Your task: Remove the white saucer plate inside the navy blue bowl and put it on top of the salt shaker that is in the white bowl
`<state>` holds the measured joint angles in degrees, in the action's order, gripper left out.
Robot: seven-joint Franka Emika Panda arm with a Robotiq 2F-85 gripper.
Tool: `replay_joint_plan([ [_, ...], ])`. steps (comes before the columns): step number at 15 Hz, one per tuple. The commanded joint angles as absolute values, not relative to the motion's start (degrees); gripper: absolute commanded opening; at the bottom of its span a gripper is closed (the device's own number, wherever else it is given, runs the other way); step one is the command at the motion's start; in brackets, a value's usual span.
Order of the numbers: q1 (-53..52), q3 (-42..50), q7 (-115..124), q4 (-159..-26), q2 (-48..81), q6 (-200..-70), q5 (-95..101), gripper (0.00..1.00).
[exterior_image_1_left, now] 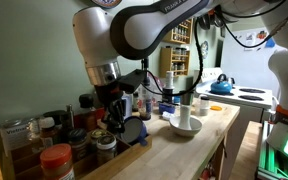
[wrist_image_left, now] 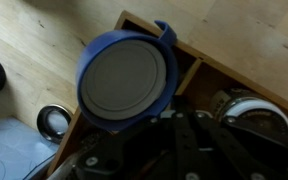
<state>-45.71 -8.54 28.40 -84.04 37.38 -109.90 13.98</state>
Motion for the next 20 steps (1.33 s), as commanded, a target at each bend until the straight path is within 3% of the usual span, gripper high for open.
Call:
replay_joint_plan([
  [1,-46.79,-8.1,28.37,-86.31,35.27,-110.24,15.08,0.0],
  [20,-50.23,-1.74,36.23,-84.97,38.46,-102.97,25.71,0.0],
])
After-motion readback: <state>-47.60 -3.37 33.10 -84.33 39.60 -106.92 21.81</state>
